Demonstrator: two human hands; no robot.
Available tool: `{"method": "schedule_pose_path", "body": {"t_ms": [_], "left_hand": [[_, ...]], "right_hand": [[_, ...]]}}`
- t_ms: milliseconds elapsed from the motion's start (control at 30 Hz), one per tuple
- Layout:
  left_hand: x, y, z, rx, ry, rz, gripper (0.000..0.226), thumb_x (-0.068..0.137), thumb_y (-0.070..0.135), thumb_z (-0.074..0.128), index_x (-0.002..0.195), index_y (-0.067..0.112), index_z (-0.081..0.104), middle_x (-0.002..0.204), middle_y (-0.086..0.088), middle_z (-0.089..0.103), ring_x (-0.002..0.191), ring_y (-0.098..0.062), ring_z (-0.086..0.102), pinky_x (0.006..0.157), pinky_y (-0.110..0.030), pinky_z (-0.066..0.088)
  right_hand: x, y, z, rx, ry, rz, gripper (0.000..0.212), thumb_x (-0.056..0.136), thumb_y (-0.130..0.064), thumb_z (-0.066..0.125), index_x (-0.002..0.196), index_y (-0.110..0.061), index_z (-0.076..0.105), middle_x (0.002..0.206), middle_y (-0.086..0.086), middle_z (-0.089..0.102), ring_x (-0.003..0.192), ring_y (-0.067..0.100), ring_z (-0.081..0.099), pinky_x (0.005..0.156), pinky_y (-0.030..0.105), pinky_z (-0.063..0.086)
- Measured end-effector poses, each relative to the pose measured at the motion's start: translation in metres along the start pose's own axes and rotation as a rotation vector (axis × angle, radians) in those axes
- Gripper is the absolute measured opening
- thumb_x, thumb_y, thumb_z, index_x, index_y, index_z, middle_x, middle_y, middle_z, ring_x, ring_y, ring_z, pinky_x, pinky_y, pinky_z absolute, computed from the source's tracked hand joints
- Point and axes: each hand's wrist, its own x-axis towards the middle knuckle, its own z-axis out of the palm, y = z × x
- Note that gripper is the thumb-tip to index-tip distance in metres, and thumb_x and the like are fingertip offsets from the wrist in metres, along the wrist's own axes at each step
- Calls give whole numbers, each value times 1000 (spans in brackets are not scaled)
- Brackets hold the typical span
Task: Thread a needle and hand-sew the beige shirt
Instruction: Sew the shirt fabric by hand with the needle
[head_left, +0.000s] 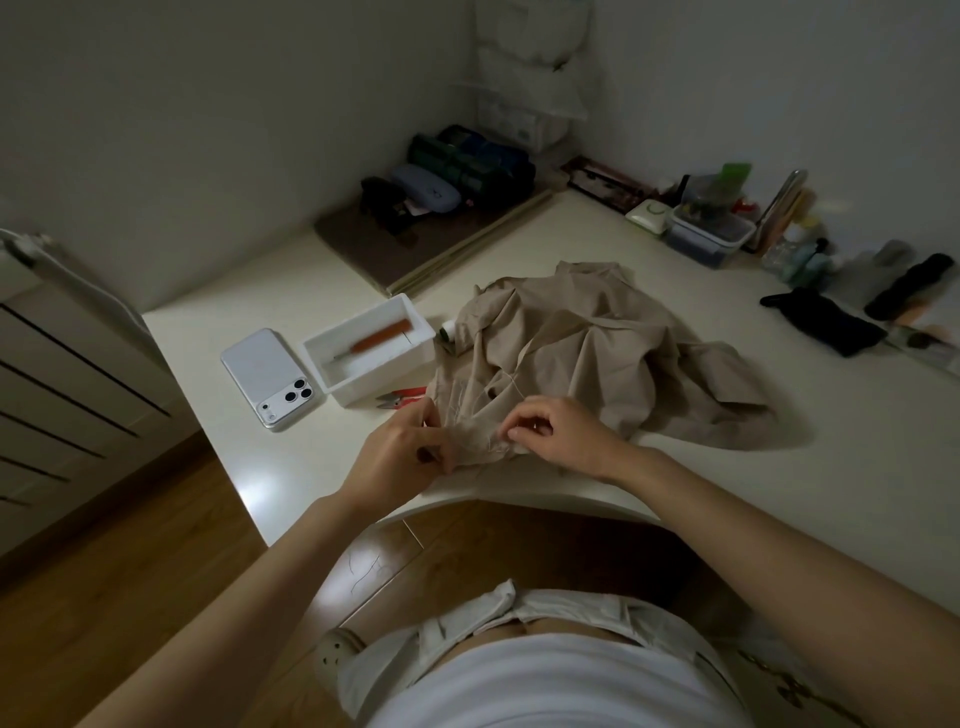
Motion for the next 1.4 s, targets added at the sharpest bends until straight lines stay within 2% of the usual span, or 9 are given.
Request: {"method": "schedule_pose_path", "body": {"t_ms": [267, 500, 733, 833, 900, 967, 1100, 1200, 1400], "left_hand": [[-2, 3, -1, -9, 1, 35, 33, 56, -1, 85, 66, 22, 64, 78, 21, 45, 70, 1, 44, 55, -3, 34], [-3, 2, 0, -41, -22, 43, 35, 58, 3, 87, 76, 28, 70, 76, 35, 39, 71, 2, 43, 59, -3, 33], [-2, -1, 0, -64, -21, 65, 36, 60, 8, 88, 81, 31, 71, 77, 33, 40, 69, 0, 42, 56, -14, 39], [-2, 0, 0, -74, 8, 79, 28, 67, 24, 83, 86, 36, 66, 77, 24, 48, 67, -2, 46, 53, -24, 47], [-1, -1, 0, -67, 20, 88, 19, 74, 42, 70, 90, 36, 64, 77, 16, 55, 67, -7, 52, 52, -30, 49], [0, -2, -1, -42, 20, 102, 19, 77, 49, 62, 91, 36, 64, 79, 10, 60, 70, -11, 56, 55, -33, 51], [1, -2, -1, -77, 11, 66, 10, 77, 34, 72, 86, 30, 70, 84, 6, 59, 72, -10, 54, 55, -34, 52], [4, -2, -1, -90, -5, 46, 18, 73, 14, 80, 87, 23, 72, 92, 14, 52, 75, -4, 53, 59, -27, 53], [9, 3, -1, -115, -30, 12, 16, 76, 9, 76, 86, 19, 69, 90, 11, 61, 81, -7, 56, 65, -22, 46]], "right_hand": [[-3, -6, 3, -19, 12, -67, 10, 89, -13, 64, 93, -13, 72, 77, -17, 49, 62, -7, 49, 60, 11, 40], [-3, -9, 6, -43, -10, -101, 11, 88, -14, 66, 95, -11, 72, 76, -14, 50, 66, -6, 50, 63, 11, 40], [-1, -11, 8, -66, -21, -122, 10, 88, -15, 66, 95, -11, 72, 76, -11, 51, 66, -6, 48, 64, 10, 39], [0, -13, 9, -77, -26, -137, 10, 88, -15, 65, 95, -11, 72, 75, -15, 49, 68, -8, 49, 64, 8, 38], [1, -14, 10, -84, -30, -145, 10, 88, -14, 65, 95, -11, 72, 75, -16, 49, 68, -8, 49, 64, 8, 37], [2, -14, 10, -82, -31, -150, 10, 87, -14, 65, 94, -11, 72, 74, -17, 49, 69, -8, 49, 64, 8, 38], [3, -18, 10, -56, -35, -163, 10, 87, -10, 65, 93, -6, 72, 77, -20, 50, 74, -13, 50, 69, 6, 38], [4, -20, 11, -6, -54, -145, 10, 88, -8, 63, 92, -3, 71, 78, -17, 51, 69, -10, 49, 67, 7, 38], [6, -18, 9, 111, -113, -71, 8, 89, -6, 61, 91, -3, 69, 78, -11, 53, 66, -10, 49, 68, 8, 40]]}}
